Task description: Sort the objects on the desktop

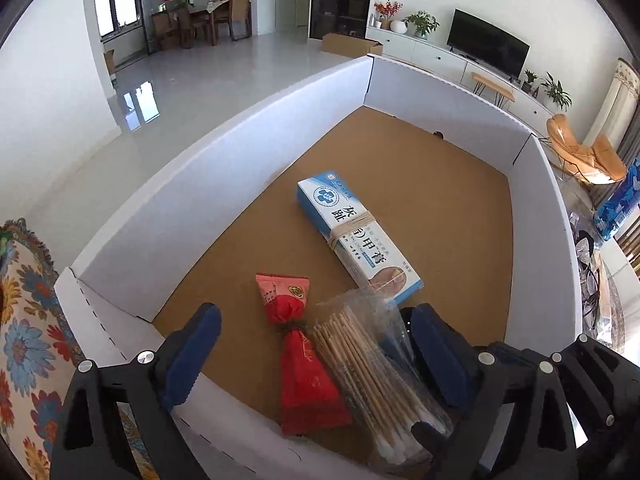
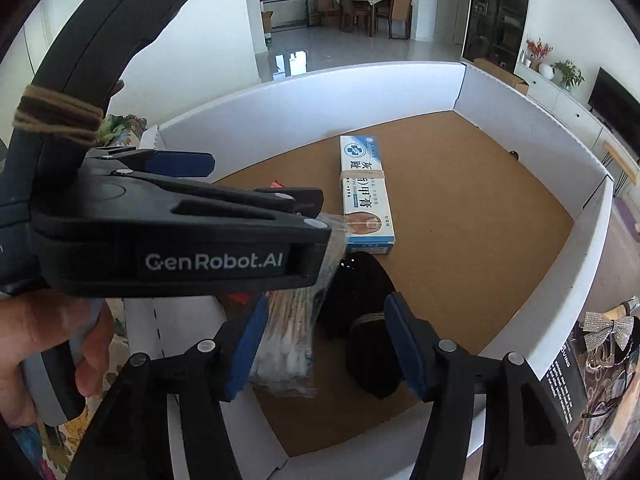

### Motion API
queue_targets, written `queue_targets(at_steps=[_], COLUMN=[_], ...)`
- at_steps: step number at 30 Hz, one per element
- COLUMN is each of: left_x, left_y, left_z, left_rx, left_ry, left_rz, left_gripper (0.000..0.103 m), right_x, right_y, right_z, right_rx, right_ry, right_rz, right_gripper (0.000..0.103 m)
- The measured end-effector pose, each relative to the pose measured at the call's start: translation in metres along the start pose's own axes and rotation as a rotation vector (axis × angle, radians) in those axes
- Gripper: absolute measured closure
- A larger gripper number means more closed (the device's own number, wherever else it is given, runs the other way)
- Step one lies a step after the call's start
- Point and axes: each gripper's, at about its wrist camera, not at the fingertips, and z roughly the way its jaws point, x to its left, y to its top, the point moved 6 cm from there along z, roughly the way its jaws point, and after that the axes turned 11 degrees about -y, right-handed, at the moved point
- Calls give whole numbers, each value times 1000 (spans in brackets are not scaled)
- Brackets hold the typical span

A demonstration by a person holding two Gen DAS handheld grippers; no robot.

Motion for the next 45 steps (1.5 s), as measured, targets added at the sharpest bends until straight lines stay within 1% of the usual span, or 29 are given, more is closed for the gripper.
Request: queue_targets(at_steps=[3,4,5,7,12,18,22,24,26,27,28,29,30,31,33,34,35,37,40,41,43,45], left_x=[-6,-9,-13,-18,-27,-32,-31,-30,-30,-30,-30,-31,-34,-39,-53,-62,-73,-99,-148,-165,-200,-232], left_y=[-4,-6,-9,-13,-20,-29,-30,-29,-28,-27,-27,-28,-29,-29,-31,-32,-34,-41,-58,-66,-85,-107], left_z=[-1,-1,-2,-1,-5,-10,-16,-21,-30,-36,-42,-48,-54,-61,-74,-81,-88,-100,-109,-108,-98,-79], left_rx=[3,2,0,3,-6,-11,-22,-34,-64,-83,-103,-121,-138,-154,-181,-196,-208,-227,-221,-209,-159,-88], left_ry=[23,30,37,57,86,107,81,51,2,-14,-30,-42,-60,-74,-76,-90,-110,-165,-258,-281,-325,-365], left_rz=[27,37,51,81,112,138,125,100,59,38,23,16,15,19,47,67,83,115,181,207,258,294], left_gripper=[6,6,6,6,7,6,6,6,6,6,6,6,2,2,2,2,2,2,2,1,0,0], right_x=[-4,-6,-10,-10,-8,-9,-11,-12,-14,-18,-24,-30,-38,-47,-67,-80,-94,-128,-188,-210,-247,-284], right_y=[-5,-8,-11,-13,-16,-18,-19,-19,-19,-20,-20,-22,-25,-31,-49,-62,-76,-109,-169,-187,-227,-267], right_z=[-1,-2,-2,-7,-11,-15,-16,-16,-17,-22,-31,-43,-56,-68,-87,-95,-101,-107,-110,-107,-102,-103], right_rx=[6,6,1,-19,5,0,17,19,2,-29,-87,-159,-223,-266,-329,-351,-364,-355,-296,-261,-176,-88], right_ry=[-7,-23,-24,-28,-61,-94,-90,-83,-76,-71,-77,-83,-89,-95,-103,-106,-117,-165,-257,-286,-349,-422], right_rz=[-16,-5,23,8,0,7,8,-1,-7,1,18,43,71,94,139,165,193,254,336,362,411,464], right_gripper=[40,36,37,37,40,41,41,42,42,42,39,27,18,1,0,0,0,0,0,0,0,0])
